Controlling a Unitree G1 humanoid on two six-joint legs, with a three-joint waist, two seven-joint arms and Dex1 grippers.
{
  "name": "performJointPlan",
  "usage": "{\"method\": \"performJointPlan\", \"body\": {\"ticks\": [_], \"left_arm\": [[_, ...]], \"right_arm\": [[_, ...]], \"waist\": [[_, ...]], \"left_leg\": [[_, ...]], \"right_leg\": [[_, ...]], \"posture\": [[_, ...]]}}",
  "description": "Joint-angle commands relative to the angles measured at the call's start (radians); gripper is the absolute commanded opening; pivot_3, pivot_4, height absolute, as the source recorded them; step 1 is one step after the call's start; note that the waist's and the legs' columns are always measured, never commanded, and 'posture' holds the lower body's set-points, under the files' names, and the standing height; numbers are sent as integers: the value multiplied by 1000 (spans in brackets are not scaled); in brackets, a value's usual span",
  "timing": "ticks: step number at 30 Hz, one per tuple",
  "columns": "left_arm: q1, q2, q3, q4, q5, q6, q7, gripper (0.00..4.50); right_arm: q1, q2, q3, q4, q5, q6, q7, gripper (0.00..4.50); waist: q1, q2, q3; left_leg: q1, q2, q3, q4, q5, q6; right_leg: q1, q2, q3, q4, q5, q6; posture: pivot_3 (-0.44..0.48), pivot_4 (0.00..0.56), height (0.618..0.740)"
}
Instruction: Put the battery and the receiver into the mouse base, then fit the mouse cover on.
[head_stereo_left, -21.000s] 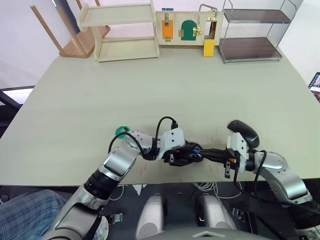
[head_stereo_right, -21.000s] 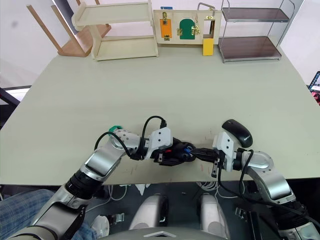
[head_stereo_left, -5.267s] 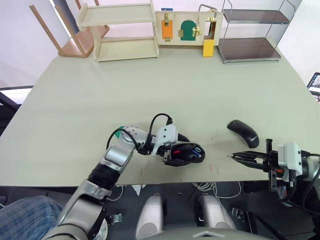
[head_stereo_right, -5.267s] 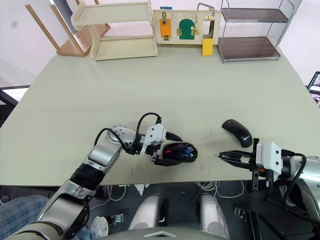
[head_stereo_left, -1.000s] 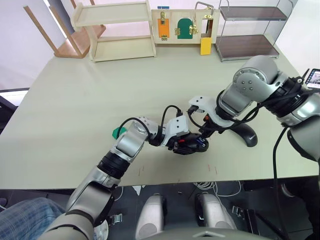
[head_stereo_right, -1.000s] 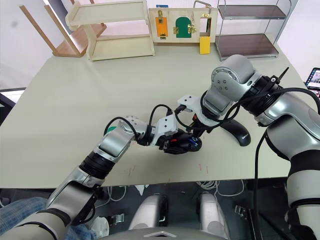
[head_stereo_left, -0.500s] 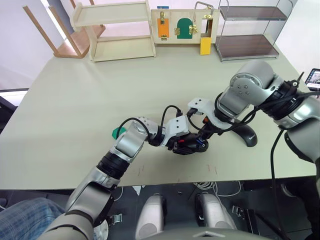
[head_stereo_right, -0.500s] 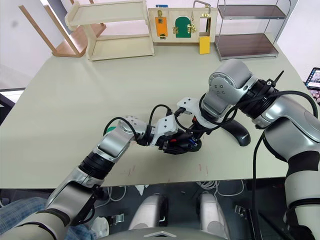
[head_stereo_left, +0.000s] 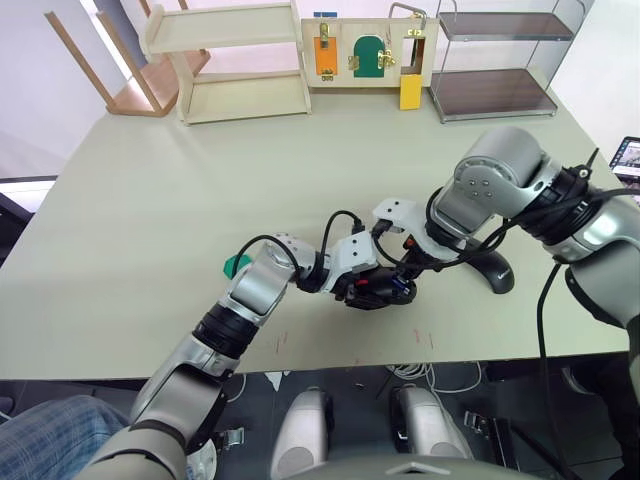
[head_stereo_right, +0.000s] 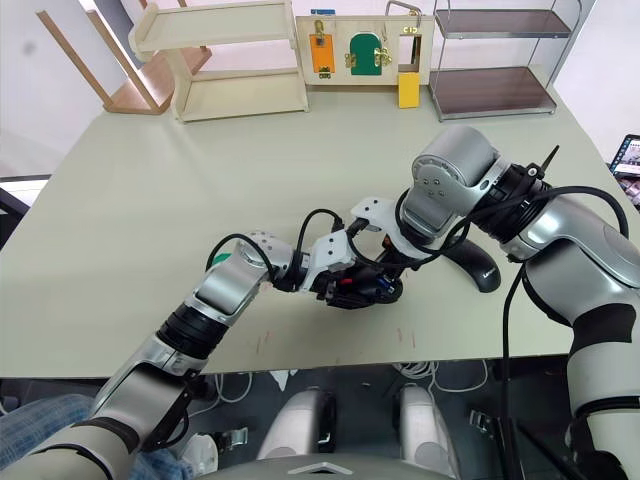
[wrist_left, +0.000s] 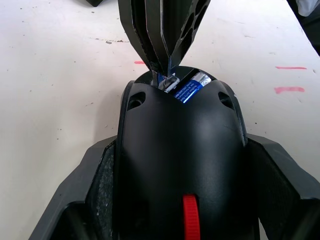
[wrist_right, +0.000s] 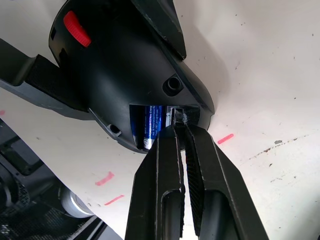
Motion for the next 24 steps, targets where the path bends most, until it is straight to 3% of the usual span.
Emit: {"method": "performJointPlan", "body": {"ticks": [1,24], "left_arm": [[19,14,-21,-6,13,18,-5,3029],[35,14,-22,-38,8,47,3,3029]], "right_arm": [[13,-3,-15,-22,-18,5,10,0],[28,35,-60,-15,50,5,-37,0]], "waist": [[0,0,0],[-18,0,0]], "left_leg": [[0,0,0,0,0,0],[0,0,0,-1,0,0]], "right_leg": [[0,0,0,0,0,0],[0,0,0,0,0,-1]], "posture": [[0,150,740],[0,150,740]]}}
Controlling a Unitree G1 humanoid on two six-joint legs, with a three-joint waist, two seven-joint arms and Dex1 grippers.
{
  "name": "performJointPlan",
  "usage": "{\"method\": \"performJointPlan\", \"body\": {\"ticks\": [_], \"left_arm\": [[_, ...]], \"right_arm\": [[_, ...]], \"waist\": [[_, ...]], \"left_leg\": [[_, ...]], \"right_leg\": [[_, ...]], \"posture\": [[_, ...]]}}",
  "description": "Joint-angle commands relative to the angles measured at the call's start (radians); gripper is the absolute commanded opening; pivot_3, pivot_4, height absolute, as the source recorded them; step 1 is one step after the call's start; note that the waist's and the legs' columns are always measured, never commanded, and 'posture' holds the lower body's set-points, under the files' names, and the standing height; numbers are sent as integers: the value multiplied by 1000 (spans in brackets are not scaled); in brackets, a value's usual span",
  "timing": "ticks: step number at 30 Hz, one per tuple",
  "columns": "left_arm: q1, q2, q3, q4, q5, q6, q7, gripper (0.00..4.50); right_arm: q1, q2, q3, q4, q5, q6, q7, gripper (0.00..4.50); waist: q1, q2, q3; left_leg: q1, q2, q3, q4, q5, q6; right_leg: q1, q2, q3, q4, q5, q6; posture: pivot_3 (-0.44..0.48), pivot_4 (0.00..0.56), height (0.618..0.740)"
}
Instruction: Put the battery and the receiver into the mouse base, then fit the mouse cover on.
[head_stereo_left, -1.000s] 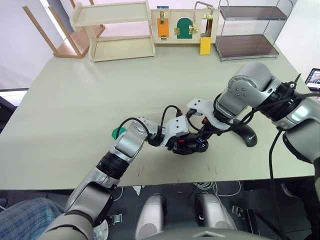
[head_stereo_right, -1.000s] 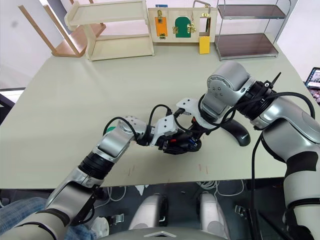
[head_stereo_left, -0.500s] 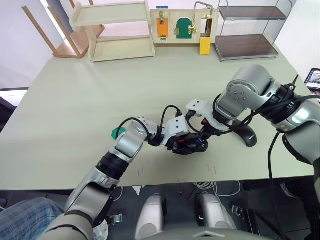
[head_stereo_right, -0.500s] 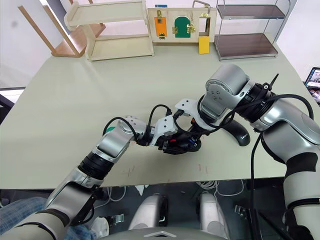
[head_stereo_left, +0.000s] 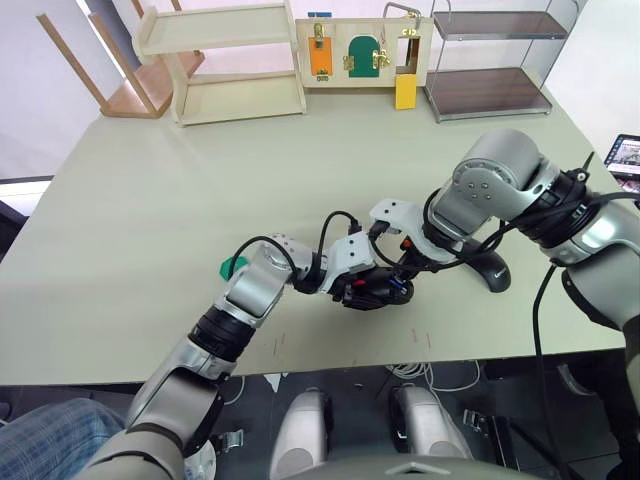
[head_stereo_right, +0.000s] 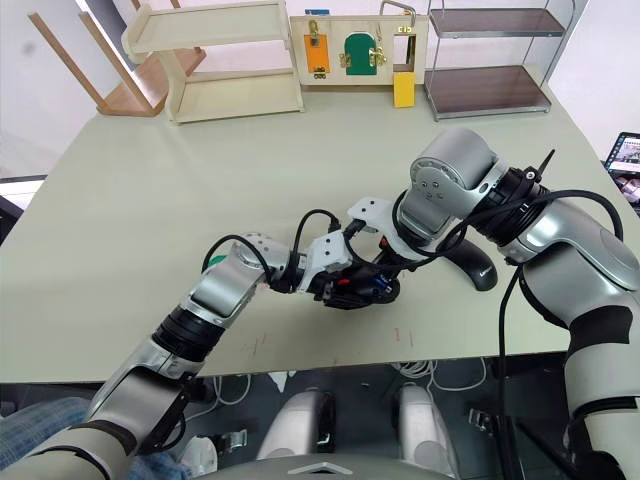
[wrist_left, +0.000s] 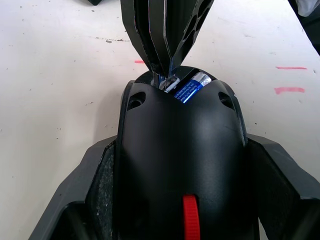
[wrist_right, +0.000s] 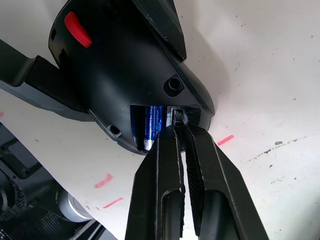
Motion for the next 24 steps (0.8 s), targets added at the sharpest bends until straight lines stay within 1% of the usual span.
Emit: {"method": "performJointPlan", "body": {"ticks": [1,6,16,24], "left_arm": [[18,0,-32,-8,9,23,-3,3029],[17,2,-33,-8,8,23,-6,3029],[14,-2,-34,-2,9,19,-5,3029],[16,-3,-35,-3,8,20,-8,3029]], "right_arm": [[9,23,-32,-3,33,5,-7,0],[12,32,-46,4,40,5,-24,0],[17,11,-27,-20,72,5,-34,0],[26,16,-48,-18,73,5,-48,0]], "waist": [[-1,0,0],[-1,0,0],[-2,0,0],[-2,0,0]], "left_leg": [[0,0,0,0,0,0],[0,0,0,0,0,0],[0,0,0,0,0,0],[0,0,0,0,0,0]], "right_leg": [[0,0,0,0,0,0],[0,0,0,0,0,0],[0,0,0,0,0,0],[0,0,0,0,0,0]], "posture": [[0,150,740],[0,150,740],[0,150,740],[0,150,740]]}}
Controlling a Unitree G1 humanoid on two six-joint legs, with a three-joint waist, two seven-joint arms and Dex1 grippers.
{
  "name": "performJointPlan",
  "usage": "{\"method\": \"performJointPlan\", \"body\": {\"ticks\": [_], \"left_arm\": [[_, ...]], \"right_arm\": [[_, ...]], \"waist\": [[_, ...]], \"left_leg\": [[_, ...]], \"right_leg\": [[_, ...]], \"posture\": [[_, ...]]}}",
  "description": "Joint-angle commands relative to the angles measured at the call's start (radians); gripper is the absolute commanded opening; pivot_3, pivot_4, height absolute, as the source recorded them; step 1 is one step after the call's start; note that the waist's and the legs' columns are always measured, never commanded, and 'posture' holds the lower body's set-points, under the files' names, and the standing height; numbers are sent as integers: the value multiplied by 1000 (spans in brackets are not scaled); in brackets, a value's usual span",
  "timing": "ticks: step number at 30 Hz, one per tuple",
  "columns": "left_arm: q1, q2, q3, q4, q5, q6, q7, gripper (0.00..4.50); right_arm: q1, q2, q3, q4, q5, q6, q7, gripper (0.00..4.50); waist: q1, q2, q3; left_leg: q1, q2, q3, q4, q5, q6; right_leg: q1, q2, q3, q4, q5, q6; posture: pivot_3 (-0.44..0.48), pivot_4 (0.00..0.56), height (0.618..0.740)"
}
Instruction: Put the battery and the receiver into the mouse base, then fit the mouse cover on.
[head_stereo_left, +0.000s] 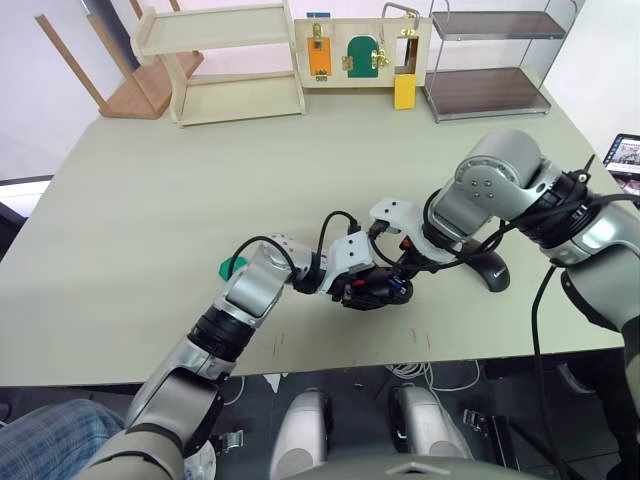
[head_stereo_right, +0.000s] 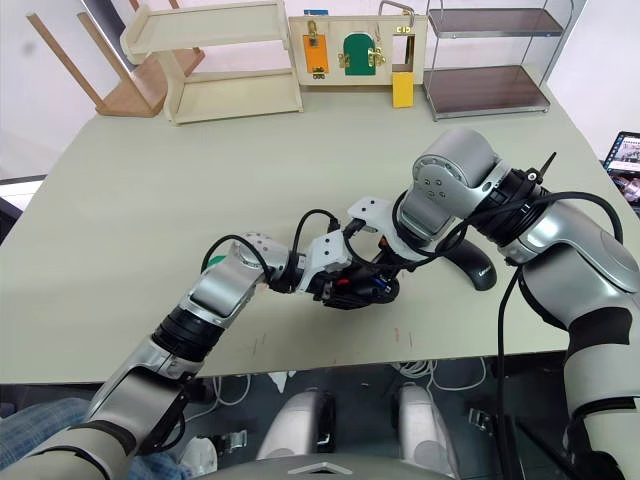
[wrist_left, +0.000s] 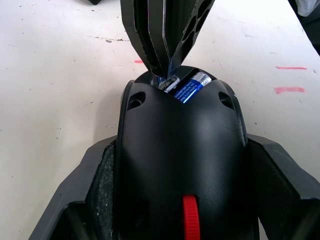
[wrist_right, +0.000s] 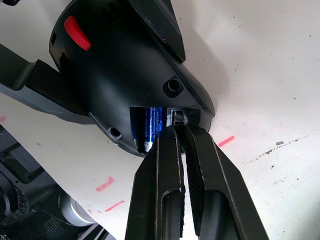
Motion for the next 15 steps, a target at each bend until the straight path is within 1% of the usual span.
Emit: {"method": "performJointPlan", "body": {"ticks": [1,15], "left_arm": [[15,-3,-35,-2,8,16,-6,3029],[17,-5,-37,-2,7,13,-9,3029]], "right_arm": [[16,16,-29,-25,34,5,0,0],[24,24,-47,-24,69,5,-34,0]], "waist": [[0,0,0],[0,0,0]], "left_leg": [[0,0,0,0,0,0],[0,0,0,0,0,0]], "right_leg": [[0,0,0,0,0,0],[0,0,0,0,0,0]], "posture": [[0,150,740],[0,150,740]]}}
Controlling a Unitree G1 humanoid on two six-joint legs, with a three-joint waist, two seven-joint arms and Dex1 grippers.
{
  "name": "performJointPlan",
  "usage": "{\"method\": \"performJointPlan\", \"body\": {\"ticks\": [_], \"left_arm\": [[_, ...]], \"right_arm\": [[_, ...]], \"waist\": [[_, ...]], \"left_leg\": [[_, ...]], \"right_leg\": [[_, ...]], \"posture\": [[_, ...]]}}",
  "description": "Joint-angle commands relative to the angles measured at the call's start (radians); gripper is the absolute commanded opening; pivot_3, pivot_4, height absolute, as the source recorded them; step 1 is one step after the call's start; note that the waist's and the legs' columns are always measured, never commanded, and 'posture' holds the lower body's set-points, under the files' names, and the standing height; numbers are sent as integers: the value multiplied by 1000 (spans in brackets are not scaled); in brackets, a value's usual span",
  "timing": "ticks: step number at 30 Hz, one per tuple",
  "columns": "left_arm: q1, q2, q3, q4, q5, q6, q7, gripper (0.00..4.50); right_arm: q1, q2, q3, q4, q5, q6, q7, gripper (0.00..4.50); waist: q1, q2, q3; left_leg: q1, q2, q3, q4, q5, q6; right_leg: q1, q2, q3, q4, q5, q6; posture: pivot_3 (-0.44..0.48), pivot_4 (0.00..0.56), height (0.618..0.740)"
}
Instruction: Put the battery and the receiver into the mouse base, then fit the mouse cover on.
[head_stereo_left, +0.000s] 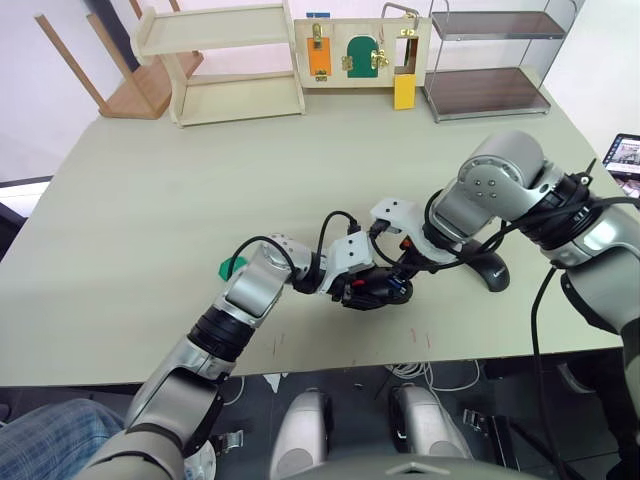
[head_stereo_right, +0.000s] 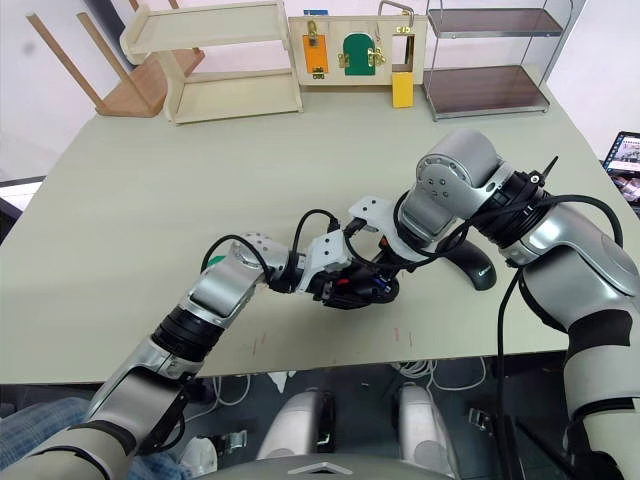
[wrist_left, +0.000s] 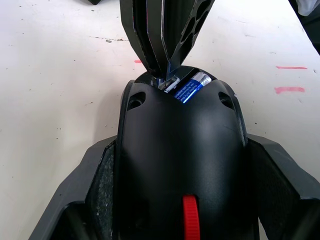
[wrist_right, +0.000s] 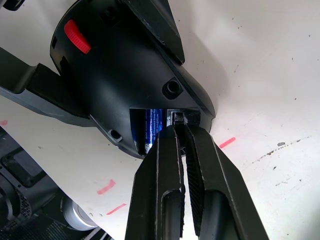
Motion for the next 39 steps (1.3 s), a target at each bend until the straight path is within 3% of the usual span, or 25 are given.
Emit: {"method": "performJointPlan", "body": {"ticks": [1,22,25,30,31,39], "left_arm": [[17,-5,-37,-2,7,14,-9,3029],[11,-12,-41,10,12,8,-11,3029],[12,-11,-41,10,12,7,-11,3029],[12,-11,-40,10,14,6,-12,3029],[12,-11,-40,10,14,6,-12,3029],[15,-8,-39,8,15,5,-15,3029]], "right_arm": [[7,25,-25,-21,44,5,-2,0],[21,-18,4,-73,77,5,-9,0],[22,-20,4,-78,79,5,-12,973],[27,-17,-8,-79,76,5,-26,3045],[27,-16,-10,-79,75,5,-27,3202],[24,-34,-32,-83,85,5,-19,3202]], "waist": [[0,0,0],[3,0,0],[4,0,0],[3,0,0],[2,0,0],[3,0,0]], "left_leg": [[0,0,0,0,0,0],[-1,0,0,-1,0,0],[-1,0,0,-1,0,0],[-1,0,0,-1,0,0],[-1,0,0,-1,0,0],[-1,0,0,-2,0,0]], "right_leg": [[0,0,0,0,0,0],[0,-1,0,-2,0,0],[0,-1,-1,-2,0,0],[0,-1,-1,-2,0,0],[0,-1,-1,-2,0,0],[-1,-1,-1,-2,-1,0]], "posture": [[0,150,740],[0,150,740],[0,150,740],[0,150,740],[0,150,740],[0,150,740]]}}
